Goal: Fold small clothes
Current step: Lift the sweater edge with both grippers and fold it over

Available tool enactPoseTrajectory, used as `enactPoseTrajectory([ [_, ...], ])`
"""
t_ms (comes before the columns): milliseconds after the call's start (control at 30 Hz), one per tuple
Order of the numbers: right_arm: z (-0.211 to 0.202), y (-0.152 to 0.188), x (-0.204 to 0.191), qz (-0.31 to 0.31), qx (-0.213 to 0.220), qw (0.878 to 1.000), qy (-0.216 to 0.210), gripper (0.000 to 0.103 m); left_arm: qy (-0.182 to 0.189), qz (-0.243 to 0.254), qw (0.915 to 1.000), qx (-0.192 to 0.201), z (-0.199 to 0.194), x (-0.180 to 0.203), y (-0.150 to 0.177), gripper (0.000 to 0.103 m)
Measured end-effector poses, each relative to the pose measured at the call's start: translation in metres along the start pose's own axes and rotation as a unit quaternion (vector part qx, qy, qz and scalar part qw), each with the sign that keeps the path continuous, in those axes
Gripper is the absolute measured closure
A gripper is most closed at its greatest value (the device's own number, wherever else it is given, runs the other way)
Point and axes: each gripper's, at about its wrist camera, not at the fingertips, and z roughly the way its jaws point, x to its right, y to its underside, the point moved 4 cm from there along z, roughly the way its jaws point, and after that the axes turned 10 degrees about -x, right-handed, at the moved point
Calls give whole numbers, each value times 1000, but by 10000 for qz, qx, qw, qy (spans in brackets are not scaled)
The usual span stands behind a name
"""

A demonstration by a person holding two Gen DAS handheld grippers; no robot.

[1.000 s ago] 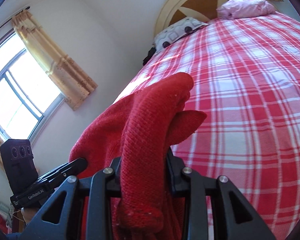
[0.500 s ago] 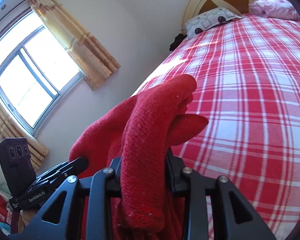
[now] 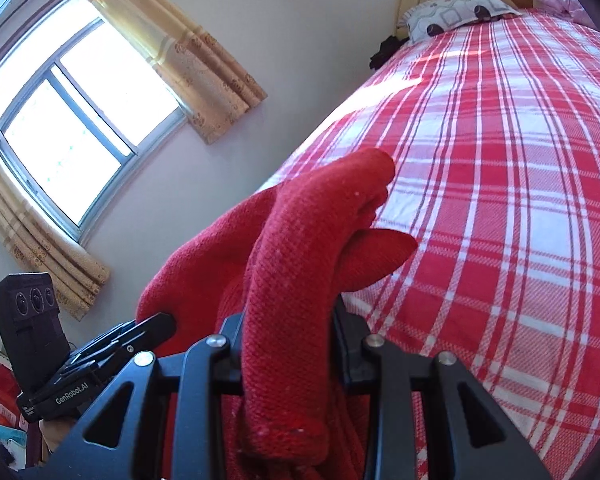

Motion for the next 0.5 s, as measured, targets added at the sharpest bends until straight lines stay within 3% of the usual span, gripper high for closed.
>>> enactPoseTrajectory([
  [100,11,5,4,58,-195,9998,67,69,82,-227,9993,-284,11,-10,10,68],
  [233,20,15,12,127,-450,9987,223,69,-6,-172,9989,-425,22,-13,25,67],
  [433,32,29,28,299,-808,9954,428,65,-316,207,9989,-270,28,-10,39,55],
  [500,33,33,34,386,-837,9948,423,59,-356,198,9990,-187,26,-10,42,45],
])
